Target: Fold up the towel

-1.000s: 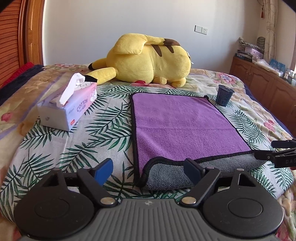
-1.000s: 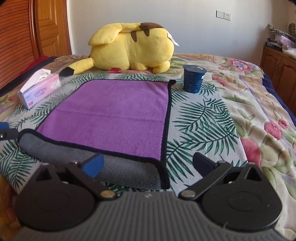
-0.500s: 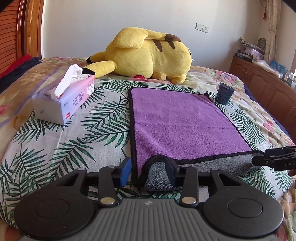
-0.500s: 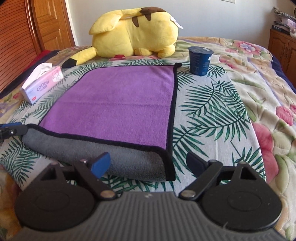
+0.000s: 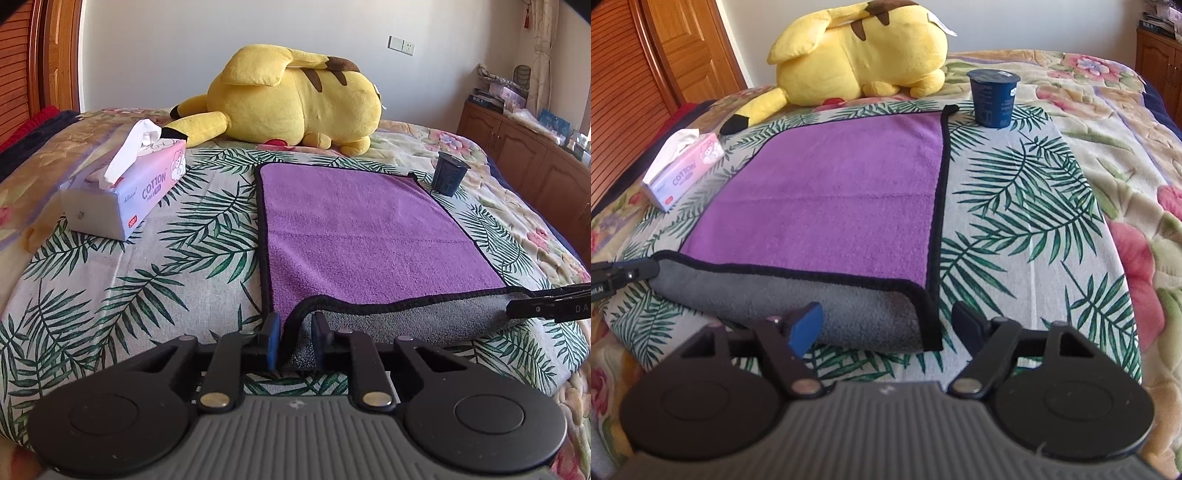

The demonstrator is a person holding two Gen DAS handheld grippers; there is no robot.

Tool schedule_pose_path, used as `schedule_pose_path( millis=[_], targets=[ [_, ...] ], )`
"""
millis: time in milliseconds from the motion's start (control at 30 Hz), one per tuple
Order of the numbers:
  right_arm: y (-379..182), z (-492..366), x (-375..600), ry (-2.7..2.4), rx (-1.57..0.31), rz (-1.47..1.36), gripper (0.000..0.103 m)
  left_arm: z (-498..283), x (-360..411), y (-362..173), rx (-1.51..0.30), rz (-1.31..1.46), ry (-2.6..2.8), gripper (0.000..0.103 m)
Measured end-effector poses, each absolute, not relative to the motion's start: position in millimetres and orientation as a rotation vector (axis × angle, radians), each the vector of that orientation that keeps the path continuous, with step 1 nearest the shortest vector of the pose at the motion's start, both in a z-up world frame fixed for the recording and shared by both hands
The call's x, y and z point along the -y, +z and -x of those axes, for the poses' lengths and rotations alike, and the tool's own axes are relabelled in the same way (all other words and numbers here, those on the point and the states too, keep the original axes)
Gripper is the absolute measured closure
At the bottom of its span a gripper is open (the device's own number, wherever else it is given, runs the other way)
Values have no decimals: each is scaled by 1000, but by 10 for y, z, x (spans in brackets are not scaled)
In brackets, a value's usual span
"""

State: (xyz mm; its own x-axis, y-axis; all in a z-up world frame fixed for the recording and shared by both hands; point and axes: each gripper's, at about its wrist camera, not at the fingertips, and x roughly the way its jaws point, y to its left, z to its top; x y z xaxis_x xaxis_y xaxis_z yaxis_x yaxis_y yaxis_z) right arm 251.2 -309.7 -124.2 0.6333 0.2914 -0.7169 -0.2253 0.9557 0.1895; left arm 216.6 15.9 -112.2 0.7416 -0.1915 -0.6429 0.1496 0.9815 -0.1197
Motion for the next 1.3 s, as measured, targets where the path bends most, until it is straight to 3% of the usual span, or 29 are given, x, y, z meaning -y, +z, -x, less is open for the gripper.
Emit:
schedule_pose_path(
  millis=[367, 533, 600, 733, 767, 1300],
  targets=[
    [-1220, -2526, 3152, 316, -837, -100, 47, -2169, -158, -1146, -714, 58, -190, 103],
    [-1198, -2530, 3185, 310, -829, -96, 66, -2172, -152, -1136, -715, 66, -205, 103],
    [-1204, -2531, 3187, 299, -828, -81, 80, -2165, -136, -1125, -713, 59, -205, 103],
    [-1212, -2528, 3176, 299, -825, -62, 84, -2152, -113, -1114, -708, 50, -212, 103],
    [-1207, -2525, 3175, 299, -821, -58, 90, -2151, -112, -1111, -706, 50, -213, 103],
    [-1148, -2508, 3181, 300, -767, -44, 97, -2132, -109, -1026, -666, 49, -213, 103]
  ],
)
